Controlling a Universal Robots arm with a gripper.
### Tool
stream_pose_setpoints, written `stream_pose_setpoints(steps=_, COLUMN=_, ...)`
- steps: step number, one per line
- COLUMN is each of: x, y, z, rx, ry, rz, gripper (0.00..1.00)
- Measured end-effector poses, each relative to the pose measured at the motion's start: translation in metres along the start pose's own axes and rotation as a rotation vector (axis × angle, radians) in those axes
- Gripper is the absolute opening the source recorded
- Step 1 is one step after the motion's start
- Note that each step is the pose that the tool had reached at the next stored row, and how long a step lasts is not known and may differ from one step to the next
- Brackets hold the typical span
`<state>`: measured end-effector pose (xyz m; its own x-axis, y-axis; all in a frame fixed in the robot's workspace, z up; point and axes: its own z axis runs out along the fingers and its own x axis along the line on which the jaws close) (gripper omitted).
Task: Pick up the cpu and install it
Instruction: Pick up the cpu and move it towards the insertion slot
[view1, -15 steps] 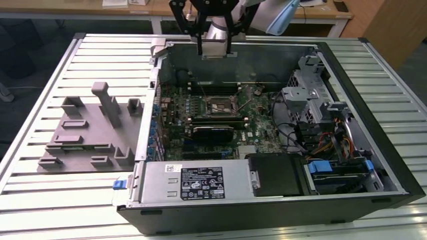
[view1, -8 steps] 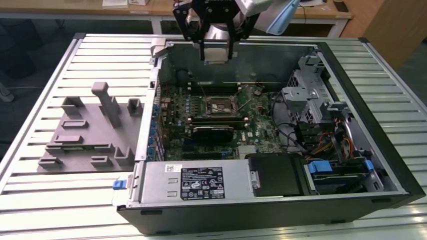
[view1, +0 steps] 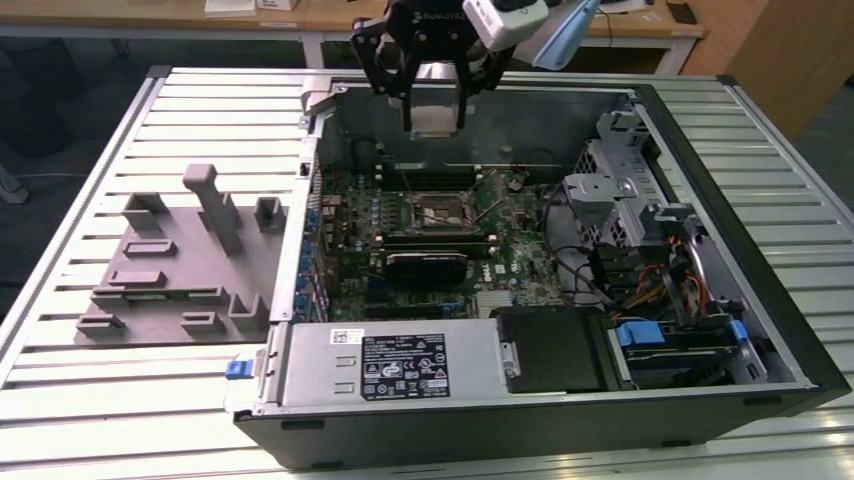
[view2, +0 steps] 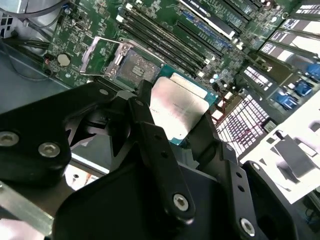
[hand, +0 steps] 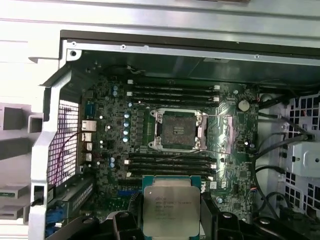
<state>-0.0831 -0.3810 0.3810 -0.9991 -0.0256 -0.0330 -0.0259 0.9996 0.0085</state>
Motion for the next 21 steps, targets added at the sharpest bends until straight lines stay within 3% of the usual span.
stream_pose_setpoints(steps=8, x=-0.0025, y=0.0066, z=0.0146, rx=0.0002, ry=0.0001, rz=0.000, gripper=0.55)
stream_pose_setpoints(steps=21, x=-0.0074, y=0.0167, z=0.0482, rx=0.0001, ry=0.0001, rz=0.000, gripper=0.55)
